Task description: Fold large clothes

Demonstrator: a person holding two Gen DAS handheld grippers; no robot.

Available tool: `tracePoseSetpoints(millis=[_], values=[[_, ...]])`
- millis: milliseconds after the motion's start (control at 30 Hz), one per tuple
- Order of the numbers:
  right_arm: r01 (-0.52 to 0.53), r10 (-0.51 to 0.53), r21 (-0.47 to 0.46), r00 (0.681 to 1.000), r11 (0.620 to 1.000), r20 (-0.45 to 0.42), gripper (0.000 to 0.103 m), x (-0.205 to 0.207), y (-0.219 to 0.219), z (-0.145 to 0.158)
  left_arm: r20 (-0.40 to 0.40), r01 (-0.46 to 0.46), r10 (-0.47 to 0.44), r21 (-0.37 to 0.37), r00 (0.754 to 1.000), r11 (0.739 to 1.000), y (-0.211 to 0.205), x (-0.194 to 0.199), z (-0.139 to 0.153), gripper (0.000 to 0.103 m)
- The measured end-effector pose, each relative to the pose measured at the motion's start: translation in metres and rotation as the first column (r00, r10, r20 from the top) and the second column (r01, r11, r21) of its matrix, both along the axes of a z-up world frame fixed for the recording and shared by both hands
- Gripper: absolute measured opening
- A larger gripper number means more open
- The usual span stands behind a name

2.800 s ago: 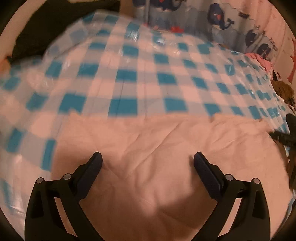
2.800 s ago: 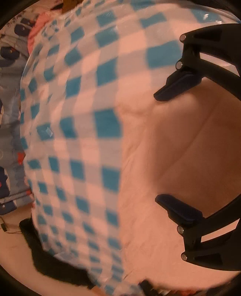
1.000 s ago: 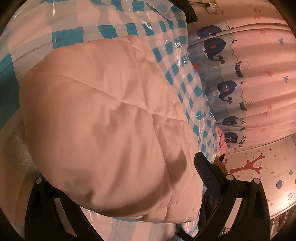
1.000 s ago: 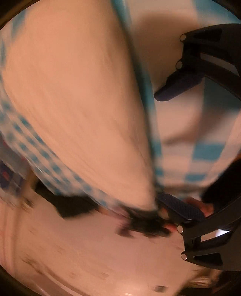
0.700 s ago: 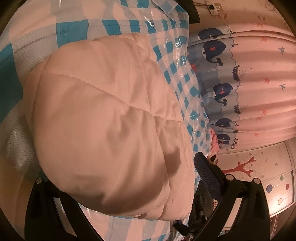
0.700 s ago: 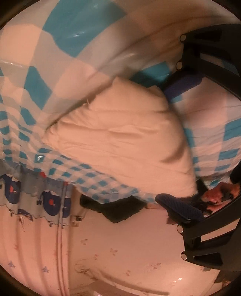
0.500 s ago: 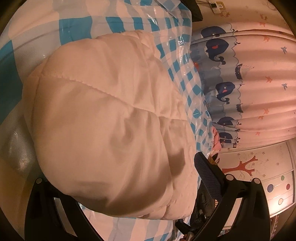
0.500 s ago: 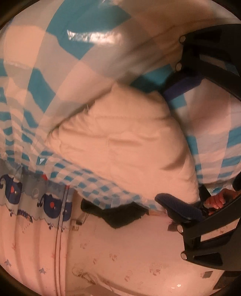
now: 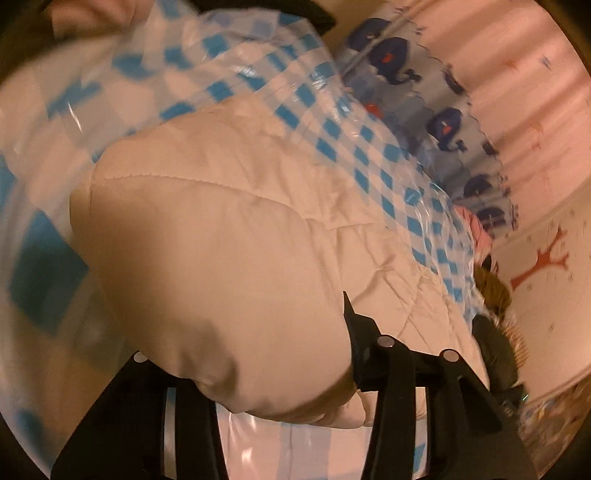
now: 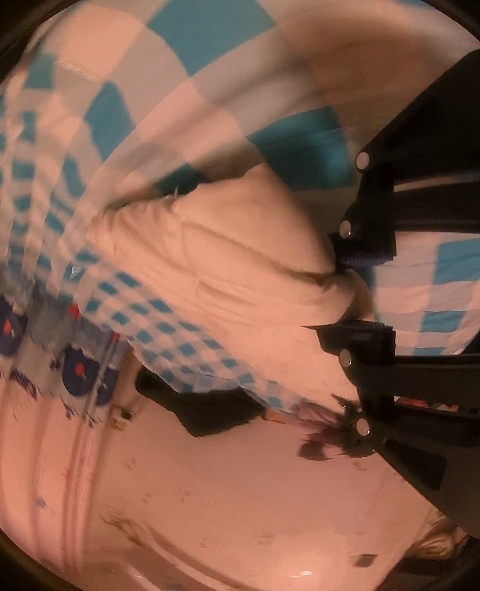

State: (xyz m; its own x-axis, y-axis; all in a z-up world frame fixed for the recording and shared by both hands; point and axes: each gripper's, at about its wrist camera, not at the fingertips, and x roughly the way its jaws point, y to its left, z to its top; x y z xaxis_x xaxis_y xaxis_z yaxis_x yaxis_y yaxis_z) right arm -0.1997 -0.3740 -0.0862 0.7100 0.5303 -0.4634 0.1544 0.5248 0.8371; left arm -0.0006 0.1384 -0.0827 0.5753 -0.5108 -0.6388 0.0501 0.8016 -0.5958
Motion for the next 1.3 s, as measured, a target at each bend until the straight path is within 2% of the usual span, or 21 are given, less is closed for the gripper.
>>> tracePoseSetpoints(millis=[133,433,633,933,1033,1100,1133,1200,1267,1300], values=[[-0.05,0.049,-0.045,0.999,0.998,-0.016,0.023,-0.031,0.008,0.007,0.04,0.036,-0.04,0.113,0.998,0.993,0.0,-0.047,0.017,0.04],[-0.111,0.104,-0.124,0.993,0.986,-0.058,0.023,-0.103,0.027,0.016,0.046,0.051,-0.064,0.244,0.997,0.969,0.0,-0.134,0.012,0.04],[-0.129,0.116,-0.153,0.989,0.98,-0.093,0.023,-0.127,0.031,0.018,0.069,0.058,-0.083,0.311,0.994,0.949,-0.006,-0.169,0.015,0.04],[-0.139,0.116,-0.168,0.983,0.976,-0.141,0.023,-0.148,0.034,0.011,0.099,0.075,-0.118,0.363,0.988,0.929,-0.012,-0.193,0.016,0.04],[-0.156,0.127,-0.164,0.976,0.974,-0.175,0.026,-0.152,0.03,0.009,0.109,0.077,-0.127,0.373,0.986,0.925,-0.013,-0.196,0.016,0.04],[-0.151,0.114,-0.167,0.971,0.974,-0.208,0.031,-0.159,0.023,0.011,0.119,0.08,-0.135,0.383,0.984,0.92,-0.015,-0.198,0.016,0.04],[-0.137,0.095,-0.176,0.97,0.975,-0.226,0.038,-0.164,0.018,0.012,0.123,0.08,-0.137,0.386,0.983,0.919,-0.015,-0.199,0.016,0.04],[-0.093,0.042,-0.198,0.968,0.976,-0.247,0.041,-0.169,0.006,0.018,0.134,0.082,-0.144,0.391,0.98,0.917,-0.015,-0.201,0.015,0.04],[-0.036,-0.036,-0.266,0.965,0.963,-0.261,0.044,-0.172,-0.006,0.028,0.142,0.082,-0.15,0.397,0.979,0.914,-0.016,-0.202,0.014,0.04],[0.021,-0.106,-0.328,0.964,0.945,-0.244,0.044,-0.17,-0.015,0.041,0.146,0.082,-0.152,0.4,0.978,0.913,-0.016,-0.203,0.014,0.04]])
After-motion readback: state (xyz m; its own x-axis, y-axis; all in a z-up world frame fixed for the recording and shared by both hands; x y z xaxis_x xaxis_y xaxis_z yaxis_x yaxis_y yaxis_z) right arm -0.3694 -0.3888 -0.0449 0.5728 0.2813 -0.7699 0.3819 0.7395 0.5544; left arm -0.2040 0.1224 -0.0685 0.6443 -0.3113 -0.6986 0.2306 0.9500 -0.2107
